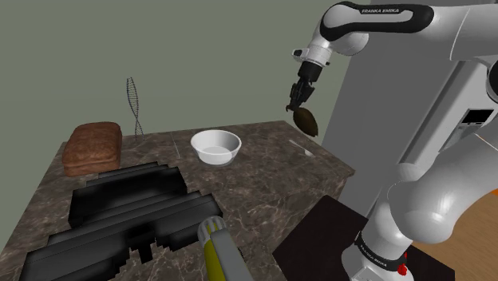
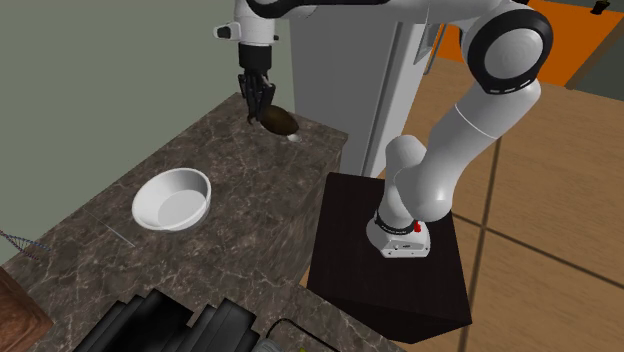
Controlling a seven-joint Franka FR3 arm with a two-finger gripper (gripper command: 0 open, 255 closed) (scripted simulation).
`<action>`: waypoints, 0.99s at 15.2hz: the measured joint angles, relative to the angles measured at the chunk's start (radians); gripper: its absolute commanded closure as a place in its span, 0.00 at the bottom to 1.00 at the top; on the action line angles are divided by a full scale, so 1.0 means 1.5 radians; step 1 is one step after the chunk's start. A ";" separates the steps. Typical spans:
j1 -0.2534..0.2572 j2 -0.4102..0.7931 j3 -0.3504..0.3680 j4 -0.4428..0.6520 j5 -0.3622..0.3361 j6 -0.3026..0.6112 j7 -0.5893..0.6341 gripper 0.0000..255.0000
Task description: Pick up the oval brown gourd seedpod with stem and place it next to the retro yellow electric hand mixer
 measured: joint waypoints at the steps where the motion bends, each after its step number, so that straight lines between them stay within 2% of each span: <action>1: 0.000 0.001 0.000 0.009 0.000 -0.008 0.002 1.00; 12: 0.009 0.022 0.000 0.125 0.010 -0.102 0.023 1.00; 15: 0.009 -0.025 0.034 0.084 0.003 -0.096 0.061 1.00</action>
